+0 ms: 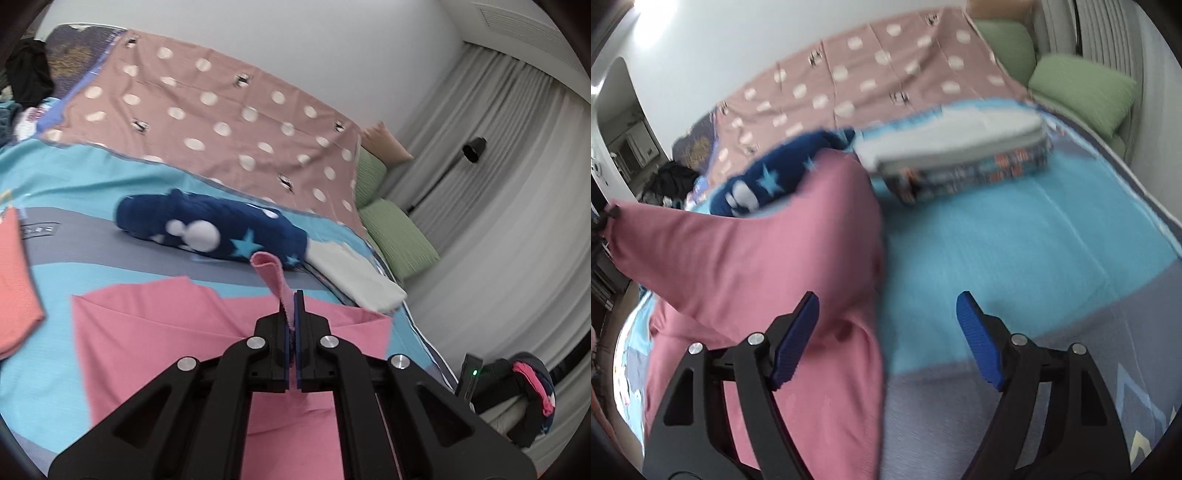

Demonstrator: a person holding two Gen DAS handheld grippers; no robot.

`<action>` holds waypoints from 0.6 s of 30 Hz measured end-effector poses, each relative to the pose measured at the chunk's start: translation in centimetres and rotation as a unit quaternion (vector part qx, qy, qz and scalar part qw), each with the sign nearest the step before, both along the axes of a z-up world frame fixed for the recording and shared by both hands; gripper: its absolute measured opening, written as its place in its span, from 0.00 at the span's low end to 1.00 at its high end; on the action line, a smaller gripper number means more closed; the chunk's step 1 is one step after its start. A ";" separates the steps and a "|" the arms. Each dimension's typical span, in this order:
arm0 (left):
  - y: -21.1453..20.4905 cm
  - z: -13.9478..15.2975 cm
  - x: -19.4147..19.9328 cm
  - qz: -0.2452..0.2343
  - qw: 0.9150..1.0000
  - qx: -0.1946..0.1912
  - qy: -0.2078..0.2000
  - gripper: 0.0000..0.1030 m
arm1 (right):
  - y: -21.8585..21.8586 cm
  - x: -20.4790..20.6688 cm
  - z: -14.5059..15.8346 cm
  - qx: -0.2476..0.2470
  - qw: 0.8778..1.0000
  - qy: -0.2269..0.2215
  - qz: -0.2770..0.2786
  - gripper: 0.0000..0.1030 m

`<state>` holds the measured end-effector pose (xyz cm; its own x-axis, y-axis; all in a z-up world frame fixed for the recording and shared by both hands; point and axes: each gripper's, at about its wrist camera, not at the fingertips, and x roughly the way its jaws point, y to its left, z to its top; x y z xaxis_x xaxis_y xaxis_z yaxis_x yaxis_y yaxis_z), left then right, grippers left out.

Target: Fold small clothes

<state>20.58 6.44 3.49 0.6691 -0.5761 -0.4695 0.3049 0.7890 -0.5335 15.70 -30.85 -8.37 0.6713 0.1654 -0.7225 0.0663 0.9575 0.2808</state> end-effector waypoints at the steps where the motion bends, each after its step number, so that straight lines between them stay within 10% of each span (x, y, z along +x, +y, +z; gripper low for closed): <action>1: 0.7 0.0 -0.1 0.008 1.000 0.003 -0.001 0.01 | 0.2 0.1 -0.6 -0.007 1.000 0.011 0.008 0.76; 18: 7.9 -9.2 2.0 0.121 0.983 0.085 0.112 0.02 | 2.3 0.6 -2.4 -0.101 0.994 0.028 0.010 0.77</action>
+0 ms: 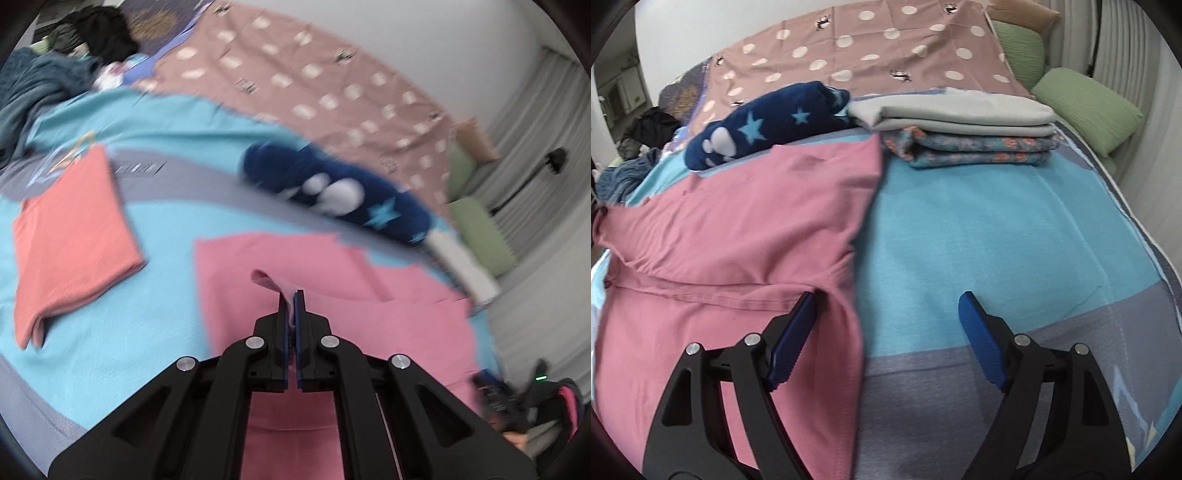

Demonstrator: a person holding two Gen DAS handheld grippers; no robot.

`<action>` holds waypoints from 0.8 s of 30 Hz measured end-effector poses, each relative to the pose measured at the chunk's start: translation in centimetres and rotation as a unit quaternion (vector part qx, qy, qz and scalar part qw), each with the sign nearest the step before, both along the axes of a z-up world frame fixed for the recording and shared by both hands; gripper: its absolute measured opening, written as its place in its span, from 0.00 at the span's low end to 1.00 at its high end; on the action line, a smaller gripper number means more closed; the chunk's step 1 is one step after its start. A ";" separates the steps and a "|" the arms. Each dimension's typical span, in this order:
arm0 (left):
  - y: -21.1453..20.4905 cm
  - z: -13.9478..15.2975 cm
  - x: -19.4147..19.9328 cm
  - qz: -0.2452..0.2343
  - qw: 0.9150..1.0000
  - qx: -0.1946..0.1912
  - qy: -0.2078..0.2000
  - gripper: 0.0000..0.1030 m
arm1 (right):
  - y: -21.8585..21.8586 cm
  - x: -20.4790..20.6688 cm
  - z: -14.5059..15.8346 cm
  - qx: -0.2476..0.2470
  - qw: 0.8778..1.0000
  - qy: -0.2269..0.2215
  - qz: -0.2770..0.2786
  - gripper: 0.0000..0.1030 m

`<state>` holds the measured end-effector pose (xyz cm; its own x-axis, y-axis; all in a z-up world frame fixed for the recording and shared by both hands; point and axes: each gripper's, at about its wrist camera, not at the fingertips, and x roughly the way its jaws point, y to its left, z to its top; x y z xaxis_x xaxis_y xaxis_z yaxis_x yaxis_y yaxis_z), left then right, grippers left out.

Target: Fold small clothes

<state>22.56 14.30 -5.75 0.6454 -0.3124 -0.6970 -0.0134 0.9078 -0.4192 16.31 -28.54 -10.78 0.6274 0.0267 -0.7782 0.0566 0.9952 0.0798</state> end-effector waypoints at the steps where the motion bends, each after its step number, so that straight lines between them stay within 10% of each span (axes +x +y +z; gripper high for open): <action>1: 0.4 -1.1 0.1 0.008 1.000 0.011 0.014 0.02 | 0.0 0.1 0.0 -0.004 1.000 0.001 0.000 0.77; 8: 0.5 -4.0 -0.7 0.006 0.998 0.059 0.027 0.08 | -0.2 0.2 0.3 -0.010 1.000 -0.010 -0.009 0.41; 15: 0.0 -4.0 -1.8 -0.002 0.996 0.094 0.011 0.14 | -3.1 -0.3 -0.2 0.091 0.995 0.004 -0.040 0.42; 24: -1.9 -2.7 -3.0 -0.017 0.993 0.119 -0.006 0.31 | 0.1 -1.2 1.7 -0.020 0.999 -0.032 -0.003 0.56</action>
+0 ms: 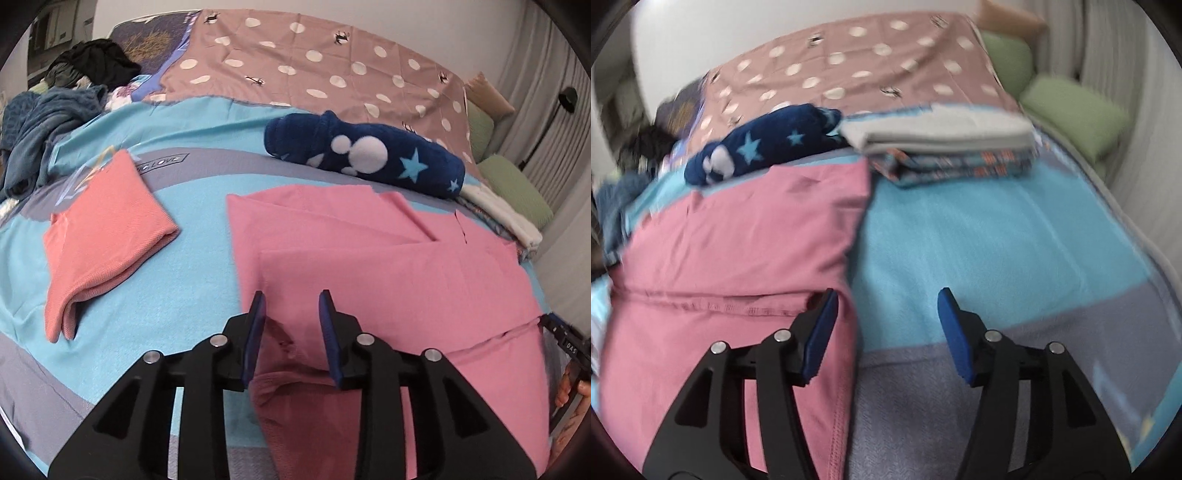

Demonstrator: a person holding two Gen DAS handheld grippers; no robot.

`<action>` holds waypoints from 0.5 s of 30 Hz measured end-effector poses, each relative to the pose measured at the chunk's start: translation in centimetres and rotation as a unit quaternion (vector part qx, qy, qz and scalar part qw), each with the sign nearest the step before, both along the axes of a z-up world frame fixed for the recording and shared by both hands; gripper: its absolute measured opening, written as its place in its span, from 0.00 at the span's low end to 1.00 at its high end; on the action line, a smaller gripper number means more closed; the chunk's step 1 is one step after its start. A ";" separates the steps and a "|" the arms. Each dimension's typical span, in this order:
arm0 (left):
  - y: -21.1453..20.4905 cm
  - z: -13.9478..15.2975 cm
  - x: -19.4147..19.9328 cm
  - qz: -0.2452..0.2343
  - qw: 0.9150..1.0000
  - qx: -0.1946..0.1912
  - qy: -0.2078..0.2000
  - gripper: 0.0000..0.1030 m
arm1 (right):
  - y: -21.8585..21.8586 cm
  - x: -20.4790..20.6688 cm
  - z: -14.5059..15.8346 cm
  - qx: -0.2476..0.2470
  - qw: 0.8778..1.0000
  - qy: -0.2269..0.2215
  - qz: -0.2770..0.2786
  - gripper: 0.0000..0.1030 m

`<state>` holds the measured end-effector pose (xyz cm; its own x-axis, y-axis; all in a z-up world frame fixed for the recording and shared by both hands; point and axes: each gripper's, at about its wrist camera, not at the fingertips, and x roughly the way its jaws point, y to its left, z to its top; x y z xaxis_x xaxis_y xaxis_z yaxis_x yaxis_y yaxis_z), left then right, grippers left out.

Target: Fold small clothes

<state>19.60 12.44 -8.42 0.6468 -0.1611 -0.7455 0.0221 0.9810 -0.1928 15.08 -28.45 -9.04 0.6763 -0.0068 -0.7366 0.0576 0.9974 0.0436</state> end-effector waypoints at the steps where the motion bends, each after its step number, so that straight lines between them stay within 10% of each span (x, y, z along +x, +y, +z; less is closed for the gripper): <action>1: -0.5 -0.4 0.2 0.001 1.000 0.017 0.007 0.33 | 0.7 0.2 -0.2 -0.022 1.000 0.004 0.007 0.56; 4: -1.4 -1.3 -0.1 -0.002 0.998 0.058 0.001 0.36 | 0.1 0.3 -1.2 -0.061 0.997 0.033 -0.019 0.63; 7: -0.6 -0.9 -0.4 0.009 0.999 0.053 0.003 0.38 | -3.8 -0.5 -1.1 0.062 0.996 0.052 -0.044 0.64; 15: -3.9 4.7 -1.2 -0.016 0.997 0.031 -0.073 0.37 | -5.9 2.3 2.6 0.129 0.991 -0.001 -0.019 0.64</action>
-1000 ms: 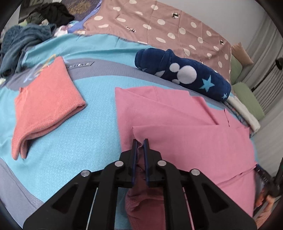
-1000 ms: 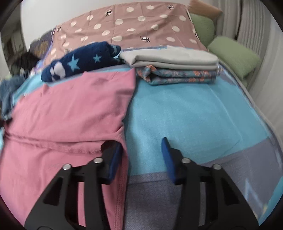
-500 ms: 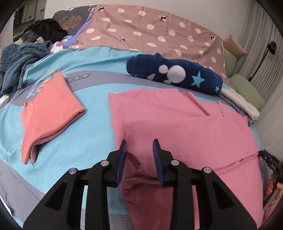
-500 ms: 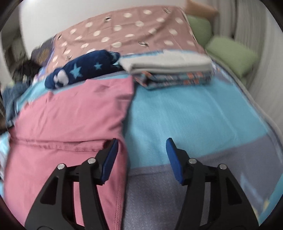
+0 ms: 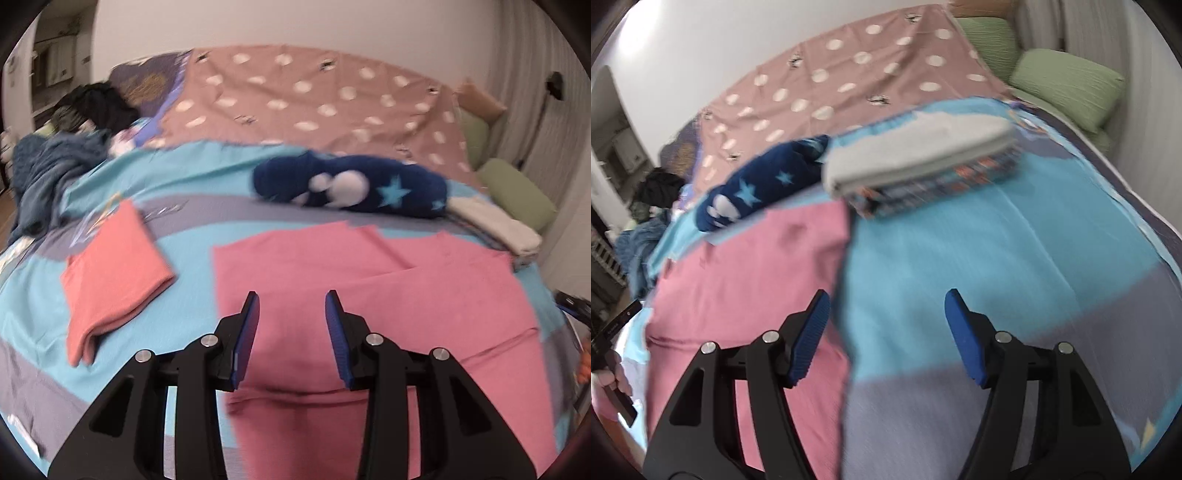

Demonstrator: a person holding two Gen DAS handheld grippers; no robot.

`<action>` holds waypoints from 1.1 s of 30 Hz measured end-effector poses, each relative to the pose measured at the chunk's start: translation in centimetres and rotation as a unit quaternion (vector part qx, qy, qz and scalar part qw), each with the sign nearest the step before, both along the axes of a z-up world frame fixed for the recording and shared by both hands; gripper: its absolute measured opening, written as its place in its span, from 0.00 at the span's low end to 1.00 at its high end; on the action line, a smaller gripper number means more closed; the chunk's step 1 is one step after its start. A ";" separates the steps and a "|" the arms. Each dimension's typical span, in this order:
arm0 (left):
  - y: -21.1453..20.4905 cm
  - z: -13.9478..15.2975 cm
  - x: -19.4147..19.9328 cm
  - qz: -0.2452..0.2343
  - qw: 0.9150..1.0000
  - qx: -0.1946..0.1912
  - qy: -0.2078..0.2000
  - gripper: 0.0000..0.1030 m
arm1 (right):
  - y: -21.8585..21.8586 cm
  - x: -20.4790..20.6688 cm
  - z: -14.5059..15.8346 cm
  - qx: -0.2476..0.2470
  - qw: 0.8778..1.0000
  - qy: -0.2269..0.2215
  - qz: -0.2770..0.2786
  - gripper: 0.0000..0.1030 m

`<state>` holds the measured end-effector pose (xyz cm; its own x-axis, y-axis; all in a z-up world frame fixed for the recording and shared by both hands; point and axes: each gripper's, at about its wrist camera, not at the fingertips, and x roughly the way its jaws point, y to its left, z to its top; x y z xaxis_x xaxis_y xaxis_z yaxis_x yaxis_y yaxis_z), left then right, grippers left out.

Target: Fold small clothes

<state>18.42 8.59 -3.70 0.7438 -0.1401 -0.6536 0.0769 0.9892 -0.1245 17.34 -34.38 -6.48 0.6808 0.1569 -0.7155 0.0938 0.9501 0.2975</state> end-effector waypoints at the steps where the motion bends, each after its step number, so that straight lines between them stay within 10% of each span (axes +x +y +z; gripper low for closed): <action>1: -1.2 0.3 0.0 -0.018 1.000 0.002 -0.003 0.37 | 0.0 1.1 0.0 0.008 1.000 -0.001 0.007 0.65; 5: -4.7 0.5 -0.2 -0.064 0.998 0.015 -0.005 0.37 | -3.1 6.7 -1.7 0.124 0.992 0.022 -0.032 0.79; 10: -5.4 -0.4 -1.0 -0.069 0.997 0.031 0.006 0.38 | -12.1 9.4 -5.7 0.329 0.925 0.045 -0.186 0.88; 15: -4.7 -1.1 -0.4 -0.053 0.998 0.021 0.022 0.37 | -16.3 12.6 -7.4 0.371 0.900 0.026 -0.226 0.86; 16: -4.9 -1.1 -0.2 -0.054 0.998 0.019 0.024 0.37 | -16.5 13.3 -7.4 0.366 0.902 0.025 -0.230 0.44; 17: -5.0 -1.0 -0.1 -0.056 0.998 0.021 0.024 0.37 | -16.4 14.1 -7.2 0.346 0.908 0.033 -0.235 0.25; 19: -5.7 -0.9 0.2 -0.067 0.997 0.030 0.021 0.37 | -16.1 15.8 -6.2 0.298 0.927 0.046 -0.222 0.22; 25: -8.5 -0.2 1.5 -0.106 0.994 0.037 0.017 0.38 | -17.3 18.8 -3.5 0.169 0.966 0.025 -0.195 0.23; 29: -12.5 0.5 3.4 -0.178 0.984 0.022 0.018 0.43 | -17.9 19.3 -5.3 0.122 0.973 0.073 -0.183 0.58; 33: -18.3 0.4 7.1 -0.259 0.965 0.004 0.044 0.45 | -17.5 14.3 -2.9 0.087 0.965 0.022 -0.244 0.67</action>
<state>25.53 -9.75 -3.34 0.5169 -0.4732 -0.7134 0.5510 0.8217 -0.1457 31.59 -51.83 -9.36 0.6738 -0.0551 -0.7368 0.5344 0.7250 0.4345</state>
